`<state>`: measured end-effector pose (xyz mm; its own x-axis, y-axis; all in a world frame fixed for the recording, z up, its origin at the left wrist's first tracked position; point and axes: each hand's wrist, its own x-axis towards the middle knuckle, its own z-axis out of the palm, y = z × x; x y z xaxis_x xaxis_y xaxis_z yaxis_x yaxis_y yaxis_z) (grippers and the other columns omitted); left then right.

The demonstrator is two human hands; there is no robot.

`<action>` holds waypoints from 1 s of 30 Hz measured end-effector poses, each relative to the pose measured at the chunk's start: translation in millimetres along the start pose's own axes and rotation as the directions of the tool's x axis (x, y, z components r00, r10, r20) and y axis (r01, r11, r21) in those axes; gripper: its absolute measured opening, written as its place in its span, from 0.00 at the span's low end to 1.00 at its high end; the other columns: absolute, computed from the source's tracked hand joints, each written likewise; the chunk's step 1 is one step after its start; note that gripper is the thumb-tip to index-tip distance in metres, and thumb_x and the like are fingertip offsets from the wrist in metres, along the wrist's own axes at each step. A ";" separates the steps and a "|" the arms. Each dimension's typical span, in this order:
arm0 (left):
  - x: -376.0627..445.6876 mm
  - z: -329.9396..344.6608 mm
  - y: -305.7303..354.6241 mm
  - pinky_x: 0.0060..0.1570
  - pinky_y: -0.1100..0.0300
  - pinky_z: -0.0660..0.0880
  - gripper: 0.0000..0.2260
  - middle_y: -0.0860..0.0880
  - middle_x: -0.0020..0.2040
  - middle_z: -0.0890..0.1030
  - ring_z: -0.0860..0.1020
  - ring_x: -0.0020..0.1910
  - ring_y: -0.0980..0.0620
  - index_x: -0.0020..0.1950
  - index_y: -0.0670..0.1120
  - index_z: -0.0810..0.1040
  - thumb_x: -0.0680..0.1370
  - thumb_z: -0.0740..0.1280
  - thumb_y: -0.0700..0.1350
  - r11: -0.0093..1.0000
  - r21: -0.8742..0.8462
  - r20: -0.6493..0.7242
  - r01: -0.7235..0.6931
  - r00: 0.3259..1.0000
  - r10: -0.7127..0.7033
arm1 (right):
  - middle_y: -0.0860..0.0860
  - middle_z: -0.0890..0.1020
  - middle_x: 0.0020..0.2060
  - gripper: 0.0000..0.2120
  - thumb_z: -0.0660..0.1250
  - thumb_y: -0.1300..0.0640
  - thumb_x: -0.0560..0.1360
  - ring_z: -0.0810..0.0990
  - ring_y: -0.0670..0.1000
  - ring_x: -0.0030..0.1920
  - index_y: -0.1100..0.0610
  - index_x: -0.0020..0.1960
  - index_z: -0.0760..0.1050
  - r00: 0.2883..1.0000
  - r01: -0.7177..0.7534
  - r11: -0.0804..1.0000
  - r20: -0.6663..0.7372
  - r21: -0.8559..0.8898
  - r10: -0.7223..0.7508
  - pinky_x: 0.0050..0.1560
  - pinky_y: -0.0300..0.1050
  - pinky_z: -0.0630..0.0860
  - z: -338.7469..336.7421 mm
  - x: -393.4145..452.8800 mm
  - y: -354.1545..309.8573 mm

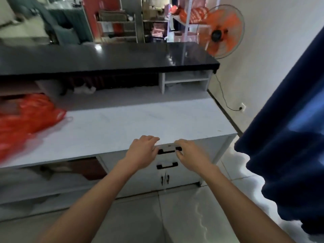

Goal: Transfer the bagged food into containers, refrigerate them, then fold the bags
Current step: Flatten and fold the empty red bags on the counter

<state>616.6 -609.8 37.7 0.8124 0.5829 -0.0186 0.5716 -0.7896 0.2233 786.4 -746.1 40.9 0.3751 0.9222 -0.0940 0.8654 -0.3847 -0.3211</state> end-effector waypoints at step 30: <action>-88.0 -70.7 -429.2 0.68 0.40 0.66 0.23 0.48 0.74 0.73 0.65 0.76 0.44 0.70 0.49 0.76 0.78 0.58 0.52 0.809 -0.063 -0.327 0.584 0.754 -0.569 | 0.47 0.72 0.73 0.22 0.60 0.49 0.82 0.70 0.52 0.71 0.49 0.75 0.67 0.767 0.592 0.795 0.211 0.128 -0.606 0.67 0.50 0.70 133.9 307.1 -395.6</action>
<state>291.6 -308.6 12.4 0.2495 0.9520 0.1774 0.9296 -0.2867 0.2315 514.7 -305.4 13.0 -0.3063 0.9488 -0.0766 0.8678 0.2453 -0.4322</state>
